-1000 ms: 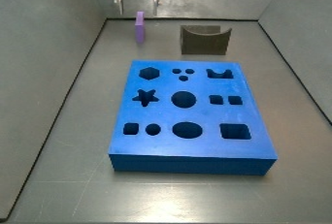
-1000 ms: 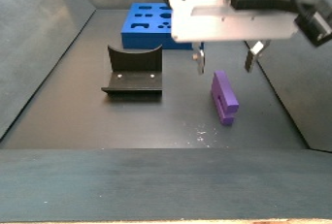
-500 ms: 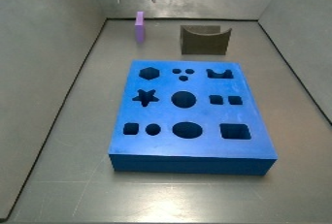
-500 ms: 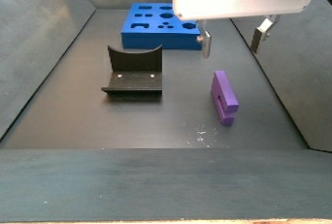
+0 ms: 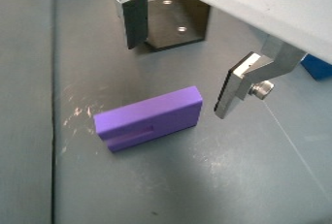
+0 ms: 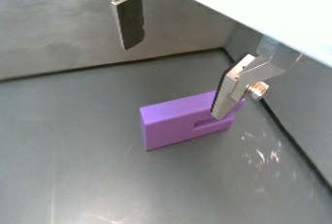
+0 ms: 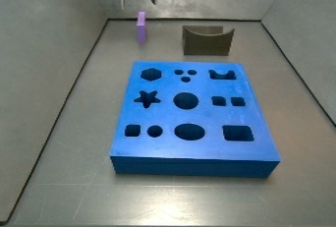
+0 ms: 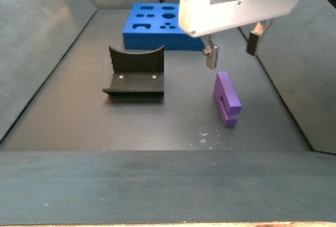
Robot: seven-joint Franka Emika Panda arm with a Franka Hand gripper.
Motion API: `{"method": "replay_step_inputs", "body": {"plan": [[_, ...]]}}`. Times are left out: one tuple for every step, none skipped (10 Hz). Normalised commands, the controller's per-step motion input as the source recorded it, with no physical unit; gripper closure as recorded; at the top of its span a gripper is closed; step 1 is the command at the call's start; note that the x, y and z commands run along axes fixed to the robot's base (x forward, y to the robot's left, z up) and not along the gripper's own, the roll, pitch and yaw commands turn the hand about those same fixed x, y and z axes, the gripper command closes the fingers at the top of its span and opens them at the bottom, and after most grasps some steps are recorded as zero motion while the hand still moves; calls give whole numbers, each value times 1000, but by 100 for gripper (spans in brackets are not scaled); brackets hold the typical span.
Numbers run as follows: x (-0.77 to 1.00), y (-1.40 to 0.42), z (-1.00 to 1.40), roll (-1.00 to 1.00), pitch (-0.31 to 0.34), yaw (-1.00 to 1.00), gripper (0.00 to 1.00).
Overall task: Pick up the double-square object. Move up. Rotate the double-square object. Place the double-square object on the fixture. Regrasp the double-square object. Move to above the board. Insert the double-square object.
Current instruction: Rotate the double-square object.
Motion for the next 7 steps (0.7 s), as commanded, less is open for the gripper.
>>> {"method": "replay_step_inputs", "body": {"plan": [[45,3,-43,2,-5,1000,0],[46,4,-40,2,-5,1000,0],[46,4,-39,2,-6,1000,0],[46,4,-38,2,-6,1000,0],[47,4,-37,2,-6,1000,0],[47,5,-36,2,-6,1000,0],[47,4,-36,2,-7,1000,0]]}}
